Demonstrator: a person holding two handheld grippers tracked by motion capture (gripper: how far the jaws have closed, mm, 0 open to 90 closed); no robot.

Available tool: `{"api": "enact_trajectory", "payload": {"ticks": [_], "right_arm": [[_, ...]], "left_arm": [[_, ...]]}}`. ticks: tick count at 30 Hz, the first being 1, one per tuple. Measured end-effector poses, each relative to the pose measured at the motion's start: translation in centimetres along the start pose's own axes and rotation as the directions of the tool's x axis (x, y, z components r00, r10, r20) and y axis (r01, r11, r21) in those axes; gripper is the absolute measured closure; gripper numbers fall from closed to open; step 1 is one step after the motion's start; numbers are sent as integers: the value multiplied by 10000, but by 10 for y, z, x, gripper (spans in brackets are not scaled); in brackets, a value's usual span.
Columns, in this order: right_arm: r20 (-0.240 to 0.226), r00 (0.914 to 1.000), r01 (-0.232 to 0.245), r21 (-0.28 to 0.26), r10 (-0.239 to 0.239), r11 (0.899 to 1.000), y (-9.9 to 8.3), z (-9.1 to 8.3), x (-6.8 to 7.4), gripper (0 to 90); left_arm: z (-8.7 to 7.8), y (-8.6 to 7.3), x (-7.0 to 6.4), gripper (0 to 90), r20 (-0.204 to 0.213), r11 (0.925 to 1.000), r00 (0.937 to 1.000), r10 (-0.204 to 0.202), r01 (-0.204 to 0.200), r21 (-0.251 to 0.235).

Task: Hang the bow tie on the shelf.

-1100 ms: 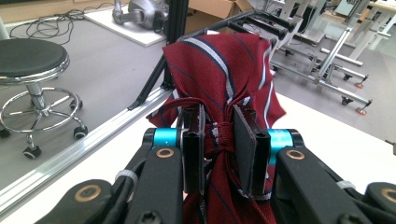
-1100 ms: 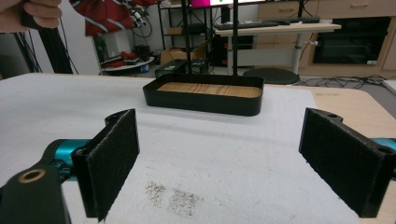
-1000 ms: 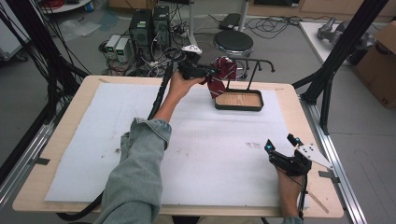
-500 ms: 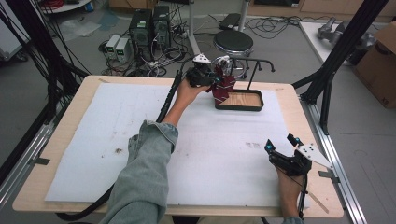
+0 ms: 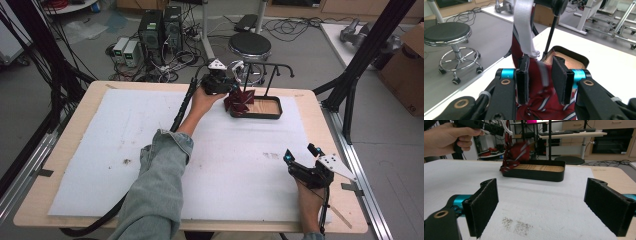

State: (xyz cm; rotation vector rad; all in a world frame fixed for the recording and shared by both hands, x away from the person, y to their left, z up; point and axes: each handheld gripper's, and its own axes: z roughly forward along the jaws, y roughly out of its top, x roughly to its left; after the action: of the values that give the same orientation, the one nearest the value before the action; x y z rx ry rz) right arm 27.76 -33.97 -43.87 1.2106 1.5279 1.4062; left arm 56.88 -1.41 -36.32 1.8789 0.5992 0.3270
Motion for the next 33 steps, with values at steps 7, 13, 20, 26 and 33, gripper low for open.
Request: {"api": "enact_trajectory", "payload": {"ticks": [7,13,20,26,33], "right_arm": [[8,10000,15,7,-15,10000,0,0,0,113],[27,10000,10,7,-10,10000,0,0,0,113],[24,10000,74,-18,-74,10000,0,0,1,113],[58,9999,84,5,-84,10000,0,0,1,113],[42,9999,101,-31,-101,9999,0,1,1,113]], "left_arm": [[-11,5,-1,587,-12,9998,9999,171,-171,-115],[-27,11,-2,533,-86,9989,9991,420,-422,-220],[-52,11,4,513,-262,9986,9991,341,-351,-393],[-77,12,7,487,-477,9977,9980,424,-448,-501],[-108,10,13,430,-861,9971,9957,340,-397,-647]]}}
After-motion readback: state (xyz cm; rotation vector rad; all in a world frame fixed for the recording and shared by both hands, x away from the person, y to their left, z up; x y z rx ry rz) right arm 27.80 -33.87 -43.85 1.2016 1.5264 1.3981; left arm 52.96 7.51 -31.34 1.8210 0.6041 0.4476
